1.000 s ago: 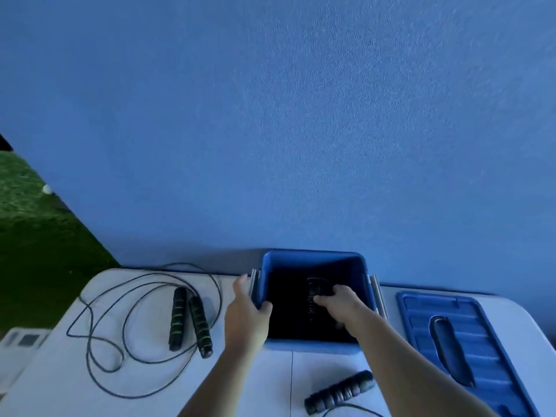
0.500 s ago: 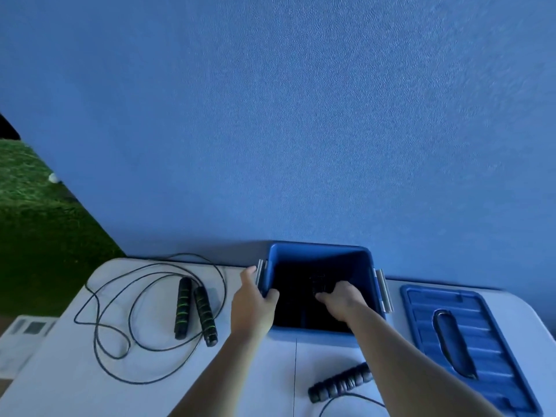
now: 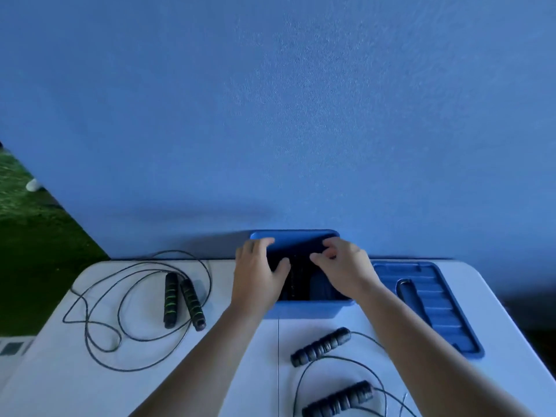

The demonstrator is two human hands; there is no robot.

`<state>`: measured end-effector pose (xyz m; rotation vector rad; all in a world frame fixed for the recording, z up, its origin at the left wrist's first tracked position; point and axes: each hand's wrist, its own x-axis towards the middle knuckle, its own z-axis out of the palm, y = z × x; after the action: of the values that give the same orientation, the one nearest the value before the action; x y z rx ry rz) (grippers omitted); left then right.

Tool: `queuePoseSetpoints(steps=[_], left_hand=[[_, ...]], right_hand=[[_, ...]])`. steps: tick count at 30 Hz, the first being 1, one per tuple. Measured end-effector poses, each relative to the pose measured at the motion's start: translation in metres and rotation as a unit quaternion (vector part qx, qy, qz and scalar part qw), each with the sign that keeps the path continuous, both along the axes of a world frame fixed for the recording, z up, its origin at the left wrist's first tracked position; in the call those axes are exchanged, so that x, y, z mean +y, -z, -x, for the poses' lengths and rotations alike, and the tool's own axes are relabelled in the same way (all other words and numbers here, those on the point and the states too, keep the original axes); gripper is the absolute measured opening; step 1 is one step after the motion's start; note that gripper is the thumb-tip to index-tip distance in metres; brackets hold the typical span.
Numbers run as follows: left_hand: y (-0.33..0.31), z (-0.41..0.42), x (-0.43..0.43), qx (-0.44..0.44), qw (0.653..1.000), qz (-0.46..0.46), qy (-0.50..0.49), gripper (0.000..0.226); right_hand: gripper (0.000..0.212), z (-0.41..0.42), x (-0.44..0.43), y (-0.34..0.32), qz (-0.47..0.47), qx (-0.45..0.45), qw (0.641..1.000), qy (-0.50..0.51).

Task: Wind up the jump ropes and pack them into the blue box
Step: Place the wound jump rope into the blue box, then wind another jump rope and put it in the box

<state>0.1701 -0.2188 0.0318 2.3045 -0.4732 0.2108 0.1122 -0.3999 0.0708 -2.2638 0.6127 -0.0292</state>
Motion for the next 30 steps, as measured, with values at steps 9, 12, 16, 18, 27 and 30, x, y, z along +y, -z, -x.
queuePoseSetpoints(steps=[9, 12, 16, 18, 27, 30], left_hand=[[0.043, 0.083, -0.021, 0.075, 0.983, -0.033, 0.163, 0.004], [0.071, 0.094, -0.024, 0.119, 0.967, -0.131, 0.185, 0.015], [0.095, 0.101, -0.026, 0.17, 0.945, -0.205, 0.189, 0.037], [0.103, 0.105, -0.024, 0.173, 0.94, -0.227, 0.188, 0.04], [0.118, 0.127, -0.012, 0.201, 0.927, -0.25, 0.194, 0.036], [0.118, 0.135, -0.008, 0.238, 0.932, -0.207, 0.177, 0.019]], right_hand=[[0.017, 0.12, 0.0, 0.036, 0.01, 0.004, 0.997, 0.077], [0.024, 0.143, 0.004, 0.071, 0.01, 0.094, 0.994, 0.06], [0.04, 0.163, 0.01, 0.107, 0.058, 0.214, 0.975, 0.027], [0.042, 0.169, 0.012, 0.118, 0.052, 0.234, 0.97, 0.029], [0.035, 0.183, 0.024, 0.132, 0.021, 0.202, 0.976, 0.077], [0.025, 0.184, 0.025, 0.132, -0.049, 0.171, 0.978, 0.112]])
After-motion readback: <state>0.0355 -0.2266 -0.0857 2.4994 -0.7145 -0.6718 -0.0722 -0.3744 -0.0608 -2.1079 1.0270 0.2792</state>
